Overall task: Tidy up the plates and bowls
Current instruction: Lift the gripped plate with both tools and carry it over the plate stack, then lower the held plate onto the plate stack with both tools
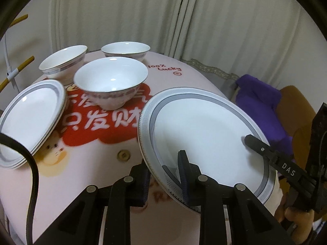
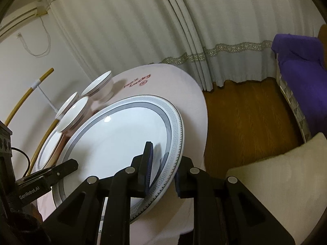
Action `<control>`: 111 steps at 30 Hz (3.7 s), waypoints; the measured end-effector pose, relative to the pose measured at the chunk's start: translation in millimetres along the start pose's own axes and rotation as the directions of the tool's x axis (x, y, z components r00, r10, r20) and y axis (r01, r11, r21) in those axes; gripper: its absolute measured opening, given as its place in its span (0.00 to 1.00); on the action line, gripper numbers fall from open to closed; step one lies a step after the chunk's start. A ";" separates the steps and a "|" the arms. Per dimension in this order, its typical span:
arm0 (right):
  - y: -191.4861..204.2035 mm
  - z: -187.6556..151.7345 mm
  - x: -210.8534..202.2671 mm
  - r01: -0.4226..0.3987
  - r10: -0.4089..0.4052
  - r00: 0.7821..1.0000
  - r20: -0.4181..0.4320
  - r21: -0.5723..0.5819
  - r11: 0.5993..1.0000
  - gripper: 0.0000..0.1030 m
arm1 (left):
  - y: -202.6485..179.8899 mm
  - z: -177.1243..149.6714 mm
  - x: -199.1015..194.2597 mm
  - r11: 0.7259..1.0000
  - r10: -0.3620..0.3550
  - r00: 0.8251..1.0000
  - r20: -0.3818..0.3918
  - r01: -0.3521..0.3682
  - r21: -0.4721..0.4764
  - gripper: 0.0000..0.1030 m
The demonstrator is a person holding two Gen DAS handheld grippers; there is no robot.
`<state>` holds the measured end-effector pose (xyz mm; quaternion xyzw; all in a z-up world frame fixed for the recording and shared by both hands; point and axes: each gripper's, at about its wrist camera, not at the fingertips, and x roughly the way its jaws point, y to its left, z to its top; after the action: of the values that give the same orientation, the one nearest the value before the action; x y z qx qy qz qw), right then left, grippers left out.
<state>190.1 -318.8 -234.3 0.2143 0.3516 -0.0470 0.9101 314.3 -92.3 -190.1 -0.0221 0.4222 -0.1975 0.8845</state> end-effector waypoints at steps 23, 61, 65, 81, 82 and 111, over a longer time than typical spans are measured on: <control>129.6 -36.6 -7.7 -0.079 0.075 0.997 -0.030 -0.143 0.987 0.21 | 107.0 -58.2 -146.0 0.990 0.068 0.989 0.134 -0.050 -0.128 0.21; 271.1 -23.7 118.1 -0.202 0.151 0.971 -0.188 -0.294 0.934 0.21 | 233.4 -42.6 -153.6 0.929 0.208 0.970 0.128 -0.155 -0.337 0.22; 276.3 -21.4 123.6 -0.200 0.147 0.971 -0.186 -0.309 0.930 0.21 | 232.0 -36.1 -149.0 0.926 0.214 0.969 0.124 -0.161 -0.343 0.22; 284.6 -20.2 127.4 -0.120 0.069 0.985 -0.157 -0.347 0.930 0.22 | 250.7 -32.0 -136.0 0.925 0.185 0.977 0.103 -0.138 -0.355 0.23; 284.1 -20.3 127.0 -0.120 0.068 0.985 -0.157 -0.346 0.931 0.22 | 251.8 -31.9 -135.6 0.925 0.186 0.977 0.101 -0.139 -0.354 0.23; 284.5 -25.0 134.6 -0.061 0.010 0.989 -0.148 -0.339 0.939 0.28 | 251.4 -28.6 -129.8 0.924 0.189 0.978 0.094 -0.144 -0.354 0.24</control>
<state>342.5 -42.3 -238.1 0.0616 0.4152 0.0471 0.9064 302.5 190.7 -164.4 -0.1531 0.3938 -0.0428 0.9054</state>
